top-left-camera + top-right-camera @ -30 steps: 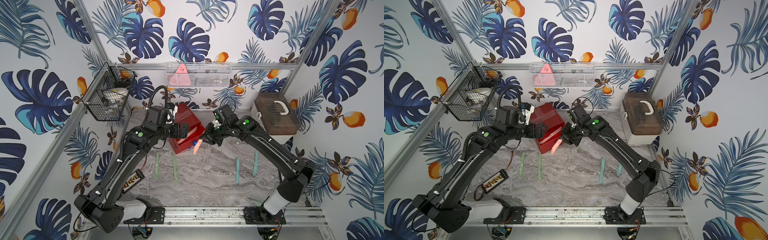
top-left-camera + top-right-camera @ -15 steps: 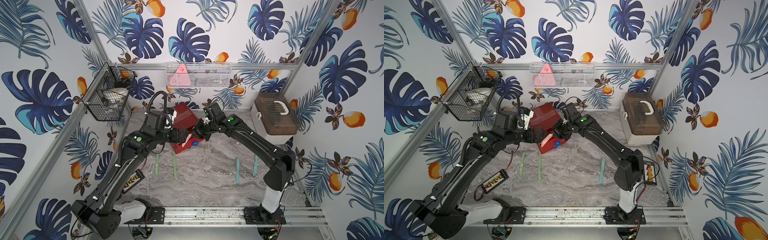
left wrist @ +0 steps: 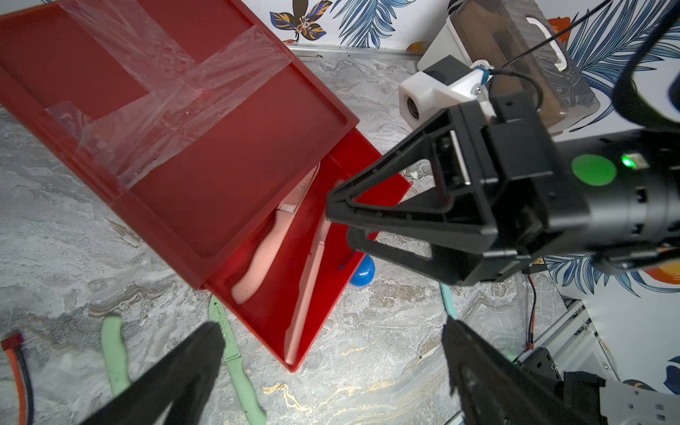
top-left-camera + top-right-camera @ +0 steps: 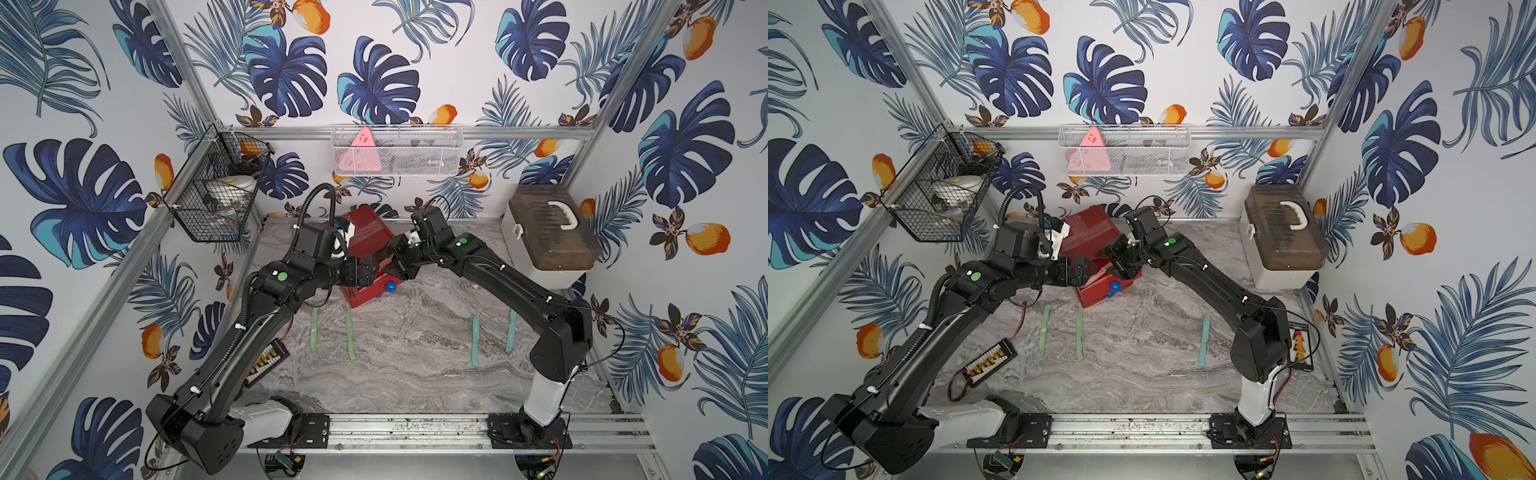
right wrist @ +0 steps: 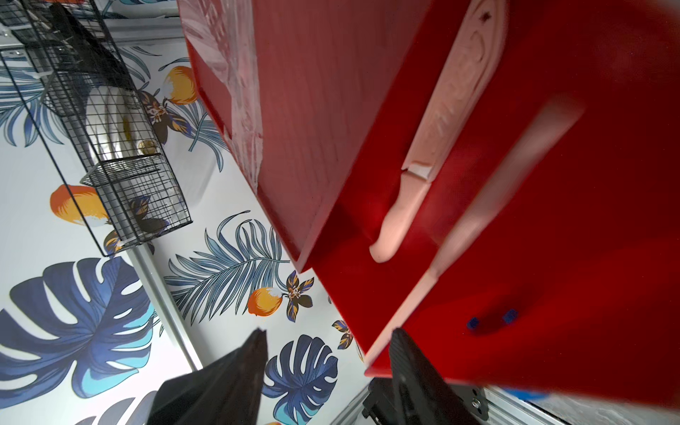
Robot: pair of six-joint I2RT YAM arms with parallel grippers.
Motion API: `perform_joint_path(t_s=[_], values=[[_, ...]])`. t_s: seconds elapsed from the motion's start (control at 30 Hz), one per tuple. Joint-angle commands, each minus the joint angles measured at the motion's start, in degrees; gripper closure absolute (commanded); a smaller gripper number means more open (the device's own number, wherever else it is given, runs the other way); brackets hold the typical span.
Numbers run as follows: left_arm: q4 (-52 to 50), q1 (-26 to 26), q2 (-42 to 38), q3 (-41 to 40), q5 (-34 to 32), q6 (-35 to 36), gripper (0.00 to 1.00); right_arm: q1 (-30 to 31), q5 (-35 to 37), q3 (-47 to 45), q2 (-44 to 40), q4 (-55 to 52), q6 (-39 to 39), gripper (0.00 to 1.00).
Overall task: Place the fruit knives into the drawer by color
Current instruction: Place the fruit knife in the drawer, then close the drawer in the storage box.
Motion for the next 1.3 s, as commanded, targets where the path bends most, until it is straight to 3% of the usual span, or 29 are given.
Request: perform_joint_path(t_s=[0.0, 0.07, 0.17, 0.33, 0.4, 0.47, 0.57, 0.6, 0.63, 0.9, 1.27], values=[[1.33, 0.08, 1.61, 2.6, 0.09, 0.57, 0.01, -0.11, 0.48, -0.04, -2.26, 2.74, -1.4, 0.44], [1.28, 0.15, 3.4, 4.79, -0.23, 0.68, 0.01, -0.11, 0.84, 0.64, -3.57, 0.73, -3.99, 0.46], [0.43, 0.09, 6.8, 9.12, -1.94, 0.27, 0.01, -0.09, 3.11, -1.94, -8.01, -1.36, -7.77, 0.57], [-1.78, 0.33, 14.11, 16.67, -4.26, -1.12, 0.02, -0.85, 4.79, -15.63, -15.79, 0.37, -8.73, 0.9], [-1.95, 0.66, 17.02, 18.51, -4.23, -1.51, 0.07, -1.24, 5.01, -19.81, -17.13, 1.52, -8.46, 1.0], [-1.92, 1.32, 19.55, 20.32, -3.58, -1.85, 0.22, -1.51, 5.21, -22.8, -17.47, 2.66, -8.26, 1.0], [-0.18, 3.01, 22.22, 20.94, -2.37, -3.02, 0.78, -1.95, 5.02, -24.87, -16.77, 5.05, -8.26, 1.0], [0.76, 3.76, 22.69, 20.71, -2.23, -3.44, 0.93, -2.11, 4.95, -24.81, -16.15, 5.48, -8.45, 1.0], [1.57, 4.58, 23.25, 20.4, -1.89, -3.88, 1.0, -2.21, 4.78, -24.5, -15.39, 5.84, -8.69, 1.0], [3.95, 8.19, 28.63, 18.47, -0.2, -3.83, 1.0, -2.66, 3.19, -18.72, -7.53, 6.68, -9.64, 1.0], [8.02, 10.09, 31.27, 9.6, 1.83, -4.92, 1.0, -2.73, 1.78, -12.04, 0.65, 10.06, -8.63, 1.0]])
